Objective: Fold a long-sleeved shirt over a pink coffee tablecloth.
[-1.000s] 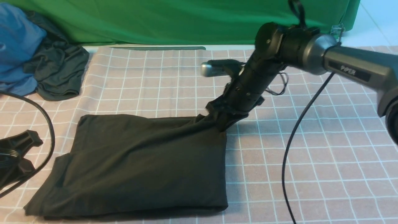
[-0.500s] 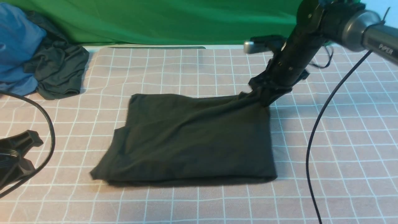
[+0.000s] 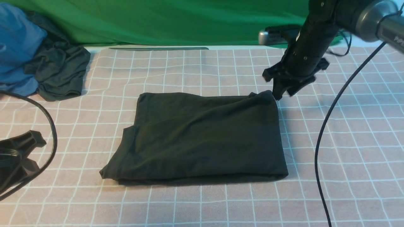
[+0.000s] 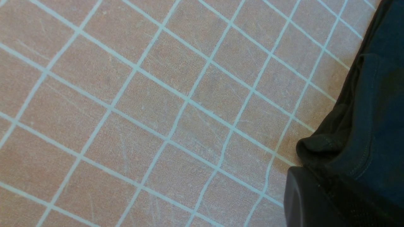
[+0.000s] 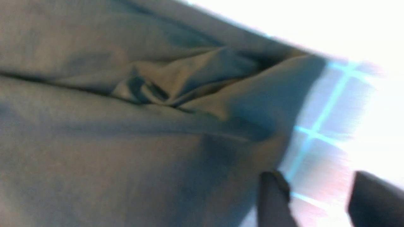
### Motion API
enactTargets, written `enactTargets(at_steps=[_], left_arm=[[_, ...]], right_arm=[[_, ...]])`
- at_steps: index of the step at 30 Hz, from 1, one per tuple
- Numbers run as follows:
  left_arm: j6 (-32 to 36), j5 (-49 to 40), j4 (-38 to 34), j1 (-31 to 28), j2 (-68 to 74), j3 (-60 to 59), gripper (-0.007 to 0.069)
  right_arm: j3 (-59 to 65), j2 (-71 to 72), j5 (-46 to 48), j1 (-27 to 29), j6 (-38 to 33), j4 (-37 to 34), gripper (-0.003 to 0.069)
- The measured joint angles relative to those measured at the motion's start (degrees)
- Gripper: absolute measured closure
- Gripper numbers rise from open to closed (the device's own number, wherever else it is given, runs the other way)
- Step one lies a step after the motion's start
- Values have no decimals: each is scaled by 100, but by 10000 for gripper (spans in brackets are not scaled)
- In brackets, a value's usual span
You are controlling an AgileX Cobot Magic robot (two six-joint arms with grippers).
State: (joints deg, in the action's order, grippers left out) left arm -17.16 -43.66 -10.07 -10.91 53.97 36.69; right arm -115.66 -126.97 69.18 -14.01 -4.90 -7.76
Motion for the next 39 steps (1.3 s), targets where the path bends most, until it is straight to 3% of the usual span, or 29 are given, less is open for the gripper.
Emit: enactTargets(at_steps=[3,6,9,15,27,33,39], left_arm=[[199,-21,-178,0,0,0,596],[643,-175,-590,0,-29,0,596],[919,-324,-840,0,-221,0,596],[1010,-360,-904,0,-981,0,596],[967,-508,-1087,0,-3220,-29,596],[949,-617,-1196,0,-3923,-55,596],[949,-673,-1059,0,-4109,-62,596]], right_arm=[[16,442,12,0,41,52,301],[235,1454,-1,0,40,136,533],[540,2446,9,0,21,269,612],[1441,4396,-478,0,56,623,620],[5667,9123,-3971,0,196,737,620],[7563,10801,-5879,0,260,737,620],[8271,11396,-6508,0,316,737,617]])
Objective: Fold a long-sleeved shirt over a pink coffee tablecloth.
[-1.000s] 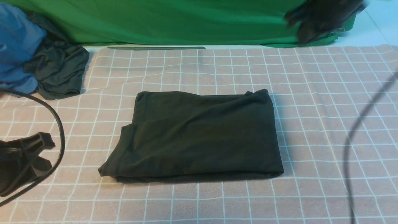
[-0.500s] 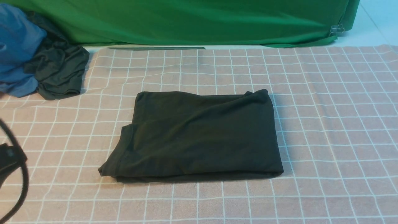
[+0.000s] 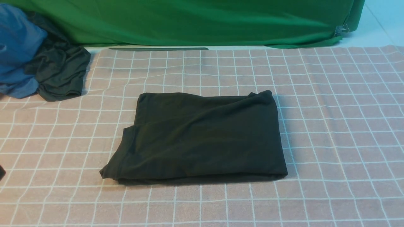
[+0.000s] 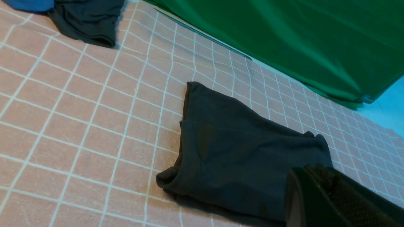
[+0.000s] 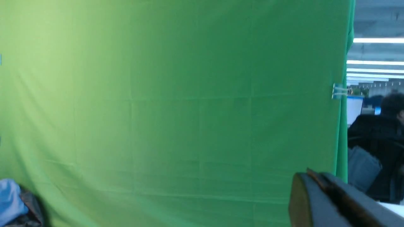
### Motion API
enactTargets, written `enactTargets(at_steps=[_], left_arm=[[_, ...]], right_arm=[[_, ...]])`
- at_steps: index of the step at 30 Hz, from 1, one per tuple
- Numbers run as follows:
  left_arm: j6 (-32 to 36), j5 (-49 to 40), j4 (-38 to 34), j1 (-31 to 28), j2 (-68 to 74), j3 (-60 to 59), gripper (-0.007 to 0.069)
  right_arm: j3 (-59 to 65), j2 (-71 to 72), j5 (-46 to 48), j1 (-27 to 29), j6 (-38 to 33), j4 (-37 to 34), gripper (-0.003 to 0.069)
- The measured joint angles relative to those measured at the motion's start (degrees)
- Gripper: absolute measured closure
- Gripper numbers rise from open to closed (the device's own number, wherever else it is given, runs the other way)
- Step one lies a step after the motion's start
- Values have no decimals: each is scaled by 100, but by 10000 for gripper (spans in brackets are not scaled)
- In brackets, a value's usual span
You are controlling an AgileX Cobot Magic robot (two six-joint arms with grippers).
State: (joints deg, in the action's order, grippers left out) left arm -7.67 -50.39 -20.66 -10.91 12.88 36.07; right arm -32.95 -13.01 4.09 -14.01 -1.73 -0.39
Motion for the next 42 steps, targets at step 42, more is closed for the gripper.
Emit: enactTargets(at_steps=[42], left_arm=[[248,4173,828,821,-1082,-3301,596]], right_arm=[[61,77,-53,10,5,39,503]])
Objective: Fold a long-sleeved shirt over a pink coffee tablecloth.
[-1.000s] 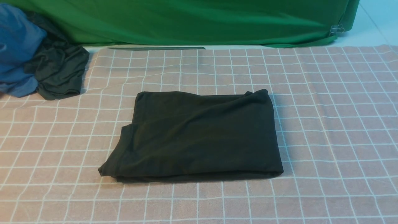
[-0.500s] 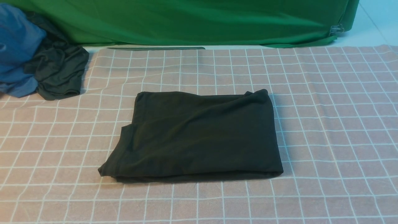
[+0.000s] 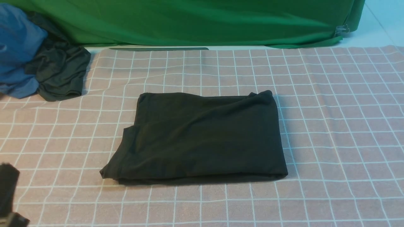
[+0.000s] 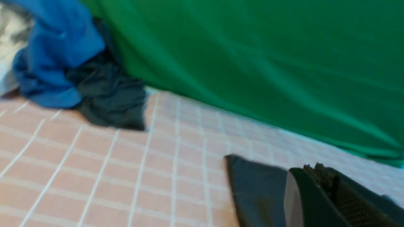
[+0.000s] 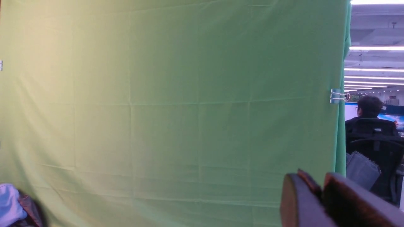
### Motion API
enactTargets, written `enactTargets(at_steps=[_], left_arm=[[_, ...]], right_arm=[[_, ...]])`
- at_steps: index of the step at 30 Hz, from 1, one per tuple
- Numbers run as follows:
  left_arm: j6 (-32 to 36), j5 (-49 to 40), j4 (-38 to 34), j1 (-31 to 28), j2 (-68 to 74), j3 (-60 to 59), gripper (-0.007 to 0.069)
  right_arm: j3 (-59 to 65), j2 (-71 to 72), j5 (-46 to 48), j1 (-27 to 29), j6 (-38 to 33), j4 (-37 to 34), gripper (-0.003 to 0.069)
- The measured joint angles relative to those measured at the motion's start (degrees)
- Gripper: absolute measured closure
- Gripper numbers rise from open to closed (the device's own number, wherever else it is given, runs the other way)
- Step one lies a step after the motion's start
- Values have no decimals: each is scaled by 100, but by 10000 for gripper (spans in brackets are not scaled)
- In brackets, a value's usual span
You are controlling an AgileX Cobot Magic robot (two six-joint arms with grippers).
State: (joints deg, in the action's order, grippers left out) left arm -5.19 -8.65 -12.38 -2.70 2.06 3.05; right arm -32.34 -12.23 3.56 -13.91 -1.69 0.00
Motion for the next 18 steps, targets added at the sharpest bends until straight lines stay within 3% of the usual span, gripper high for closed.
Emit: enactTargets(at_steps=[18], left_arm=[[0,-492,456,-80,-214,-344,596]], right_arm=[[0,0,149,0,0,0,463]])
